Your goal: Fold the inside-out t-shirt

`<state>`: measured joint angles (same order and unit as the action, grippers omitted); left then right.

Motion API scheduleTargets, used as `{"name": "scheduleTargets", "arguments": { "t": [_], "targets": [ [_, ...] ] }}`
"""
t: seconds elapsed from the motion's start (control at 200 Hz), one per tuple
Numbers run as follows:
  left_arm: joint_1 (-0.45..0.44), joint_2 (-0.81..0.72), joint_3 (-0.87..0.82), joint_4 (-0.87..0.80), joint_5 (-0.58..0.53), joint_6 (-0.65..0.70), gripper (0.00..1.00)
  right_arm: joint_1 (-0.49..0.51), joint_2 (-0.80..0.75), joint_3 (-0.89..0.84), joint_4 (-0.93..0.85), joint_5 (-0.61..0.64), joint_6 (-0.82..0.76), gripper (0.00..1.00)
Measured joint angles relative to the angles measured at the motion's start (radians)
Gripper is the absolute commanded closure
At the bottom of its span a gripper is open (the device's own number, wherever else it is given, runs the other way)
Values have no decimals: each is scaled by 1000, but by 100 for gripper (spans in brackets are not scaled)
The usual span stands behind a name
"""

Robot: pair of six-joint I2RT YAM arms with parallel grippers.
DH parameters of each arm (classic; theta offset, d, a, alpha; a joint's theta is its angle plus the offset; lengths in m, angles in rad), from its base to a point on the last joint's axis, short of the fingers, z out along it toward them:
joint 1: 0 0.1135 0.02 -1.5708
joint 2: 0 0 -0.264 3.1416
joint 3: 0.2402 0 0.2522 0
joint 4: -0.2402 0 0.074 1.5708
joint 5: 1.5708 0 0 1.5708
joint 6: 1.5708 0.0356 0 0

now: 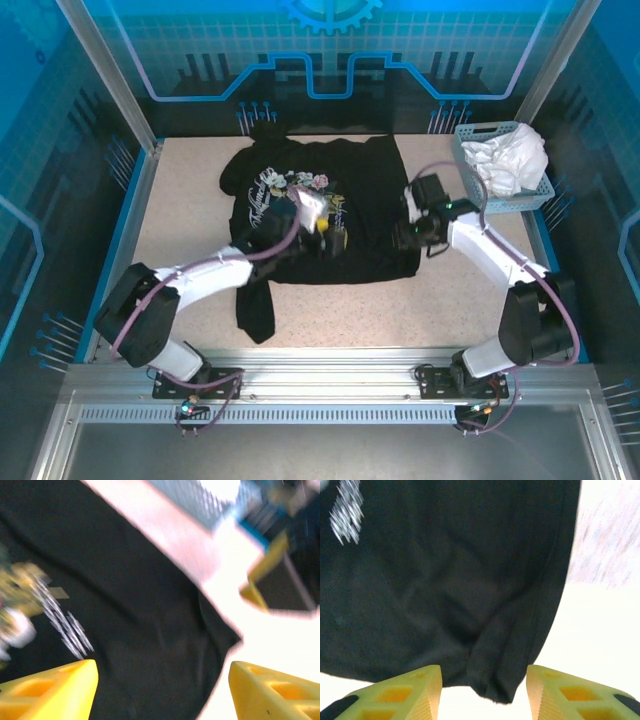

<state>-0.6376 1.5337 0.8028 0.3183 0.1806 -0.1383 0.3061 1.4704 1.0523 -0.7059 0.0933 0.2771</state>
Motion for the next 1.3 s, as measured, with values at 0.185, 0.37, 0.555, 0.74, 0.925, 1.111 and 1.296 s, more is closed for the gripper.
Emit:
{"name": "scheduleTargets", "arguments": {
  "t": [0.185, 0.37, 0.555, 0.74, 0.925, 1.111, 1.296],
  "targets": [
    [-125, 150, -32, 32, -15, 210, 31, 51, 61, -119, 14, -3, 61, 53],
    [-174, 341, 74, 14, -70, 316, 42, 51, 143, -92, 45, 17, 67, 54],
    [-173, 403, 144, -5, -98, 353, 69, 29, 209, -55, 51, 1, 60, 83],
    [-162, 420, 172, -18, -118, 338, 100, -41, 214, -53, 63, -136, 31, 100],
    [-122, 373, 146, -74, -72, 282, 100, -72, 158, -51, 71, -340, 18, 100],
    [-52, 172, 27, -161, 37, 210, 100, -106, 111, -38, 78, -472, 30, 90],
    [-51, 153, 27, -195, 103, 179, 100, -61, 196, 37, 49, -337, 19, 77]
  ]
}}
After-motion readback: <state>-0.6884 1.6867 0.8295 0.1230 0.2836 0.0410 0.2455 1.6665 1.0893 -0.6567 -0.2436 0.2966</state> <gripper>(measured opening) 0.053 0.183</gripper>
